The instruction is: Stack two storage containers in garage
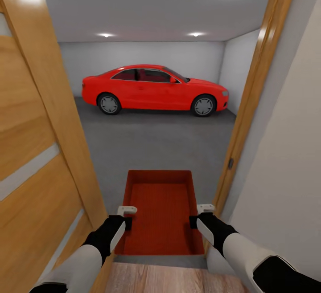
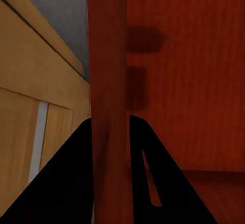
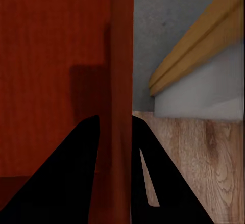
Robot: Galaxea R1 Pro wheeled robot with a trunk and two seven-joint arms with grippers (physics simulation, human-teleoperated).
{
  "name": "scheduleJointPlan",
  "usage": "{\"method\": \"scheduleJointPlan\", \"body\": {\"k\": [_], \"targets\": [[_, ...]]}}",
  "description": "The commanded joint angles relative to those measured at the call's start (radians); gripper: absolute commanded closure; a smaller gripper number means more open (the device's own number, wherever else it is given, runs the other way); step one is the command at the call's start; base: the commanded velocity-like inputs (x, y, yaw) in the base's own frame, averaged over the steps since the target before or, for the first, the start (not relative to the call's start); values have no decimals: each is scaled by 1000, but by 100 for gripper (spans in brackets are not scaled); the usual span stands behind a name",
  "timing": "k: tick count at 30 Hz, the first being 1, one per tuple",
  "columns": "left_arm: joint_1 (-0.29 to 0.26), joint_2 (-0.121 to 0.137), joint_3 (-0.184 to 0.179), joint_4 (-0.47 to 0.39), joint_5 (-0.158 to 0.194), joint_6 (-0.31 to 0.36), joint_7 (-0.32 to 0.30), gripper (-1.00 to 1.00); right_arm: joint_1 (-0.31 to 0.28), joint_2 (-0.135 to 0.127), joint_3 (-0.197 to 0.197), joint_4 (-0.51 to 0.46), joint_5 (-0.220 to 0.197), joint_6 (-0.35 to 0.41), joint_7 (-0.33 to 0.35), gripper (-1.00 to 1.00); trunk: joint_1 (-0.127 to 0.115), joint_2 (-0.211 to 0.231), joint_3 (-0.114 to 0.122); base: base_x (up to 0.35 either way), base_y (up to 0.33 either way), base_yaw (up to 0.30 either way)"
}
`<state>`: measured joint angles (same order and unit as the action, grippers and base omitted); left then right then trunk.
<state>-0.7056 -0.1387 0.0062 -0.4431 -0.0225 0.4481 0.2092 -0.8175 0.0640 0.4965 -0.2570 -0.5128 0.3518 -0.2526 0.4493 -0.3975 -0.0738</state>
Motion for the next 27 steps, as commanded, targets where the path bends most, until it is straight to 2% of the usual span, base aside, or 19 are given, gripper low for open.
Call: {"method": "scheduleJointPlan", "body": {"k": [1,23,27], "targets": [[0,7,-13,40,-24,55,9,100,-2,-1,40,-14,-21,1,-4,100,1,-2,-2,0,0,-187],[0,7,-13,40,-23,57,9,100,-2,-1,40,-14,-21,1,-4,100,1,-2,-2,0,1,-58],[0,7,-12,40,-22,61,9,100,-2,-1,40,-14,-21,1,-4,100,1,-2,-2,76,157,-3]]}}
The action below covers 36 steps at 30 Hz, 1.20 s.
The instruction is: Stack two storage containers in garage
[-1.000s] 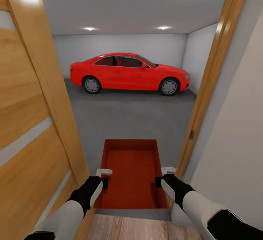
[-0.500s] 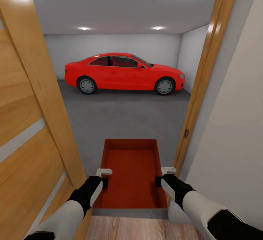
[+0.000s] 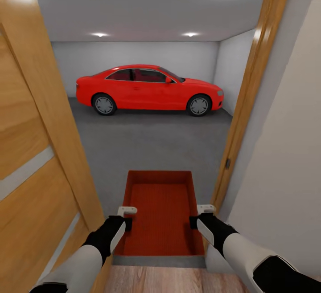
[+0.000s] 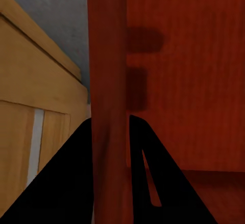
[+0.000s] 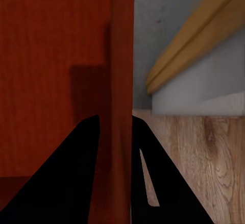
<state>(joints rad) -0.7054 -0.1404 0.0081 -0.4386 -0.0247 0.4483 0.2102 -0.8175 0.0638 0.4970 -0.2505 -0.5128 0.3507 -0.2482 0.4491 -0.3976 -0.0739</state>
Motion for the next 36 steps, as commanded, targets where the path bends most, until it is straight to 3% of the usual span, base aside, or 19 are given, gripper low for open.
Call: {"method": "scheduleJointPlan", "body": {"k": [1,36], "targets": [[0,8,-14,35,-20,60,8,100,-2,-1,40,-21,-21,2,-8,100,1,-2,-2,107,200,-1],[0,8,-14,34,-21,53,8,100,-2,-2,40,-21,-21,2,-8,100,1,-2,-2,16,26,0]]}}
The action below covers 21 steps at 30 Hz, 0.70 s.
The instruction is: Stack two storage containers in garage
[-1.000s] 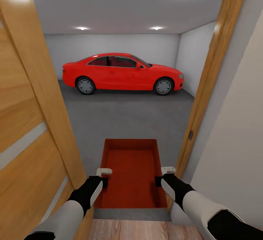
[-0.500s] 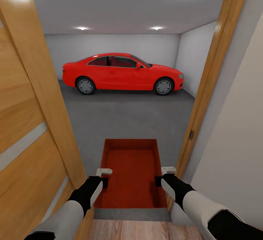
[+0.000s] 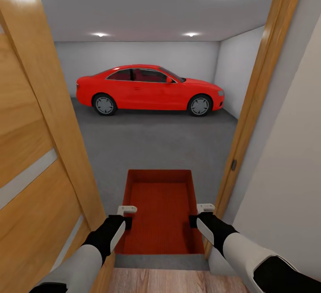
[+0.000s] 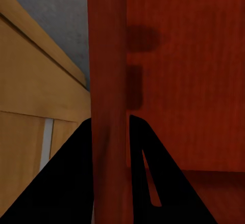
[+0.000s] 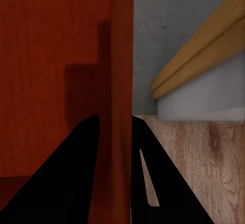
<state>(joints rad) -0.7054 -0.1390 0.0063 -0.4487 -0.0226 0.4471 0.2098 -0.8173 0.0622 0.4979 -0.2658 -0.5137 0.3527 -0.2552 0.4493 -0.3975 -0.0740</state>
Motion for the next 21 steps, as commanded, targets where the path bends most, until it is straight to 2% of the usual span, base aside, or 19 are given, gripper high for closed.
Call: {"method": "scheduleJointPlan", "body": {"k": [1,7,21], "targets": [[0,7,-13,44,-23,55,8,100,-2,-1,39,-6,-20,0,-1,100,1,-2,-2,0,0,0],[0,7,-11,45,-23,56,12,100,-2,-1,39,-6,-20,0,-1,100,1,-2,-2,111,0,0],[0,7,-11,47,-23,56,13,100,-2,-1,39,-6,-20,0,-1,100,1,-2,-2,310,0,0]]}}
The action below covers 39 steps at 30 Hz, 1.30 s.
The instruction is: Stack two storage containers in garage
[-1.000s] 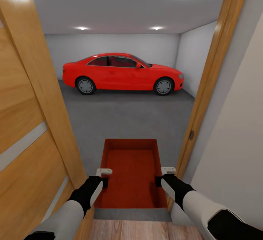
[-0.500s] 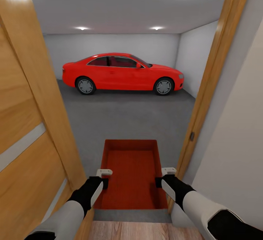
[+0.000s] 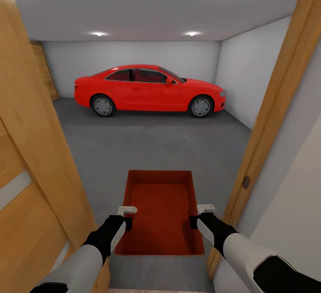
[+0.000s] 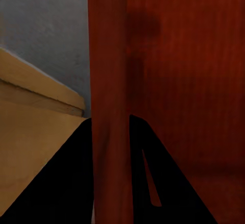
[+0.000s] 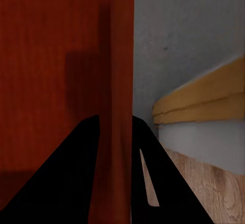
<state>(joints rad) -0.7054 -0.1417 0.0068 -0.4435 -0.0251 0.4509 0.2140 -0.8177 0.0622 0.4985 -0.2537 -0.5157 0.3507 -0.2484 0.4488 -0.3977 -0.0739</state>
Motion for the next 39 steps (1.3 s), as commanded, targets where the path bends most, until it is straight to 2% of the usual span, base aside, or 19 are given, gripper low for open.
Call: {"method": "scheduleJointPlan", "body": {"k": [1,39], "targets": [[0,10,-11,42,-21,52,8,100,-1,-1,38,-18,-18,2,-8,100,1,-2,-2,322,0,0],[0,10,-11,40,-19,51,8,100,-1,-1,38,-18,-18,2,-8,100,1,-2,-2,322,0,0]]}}
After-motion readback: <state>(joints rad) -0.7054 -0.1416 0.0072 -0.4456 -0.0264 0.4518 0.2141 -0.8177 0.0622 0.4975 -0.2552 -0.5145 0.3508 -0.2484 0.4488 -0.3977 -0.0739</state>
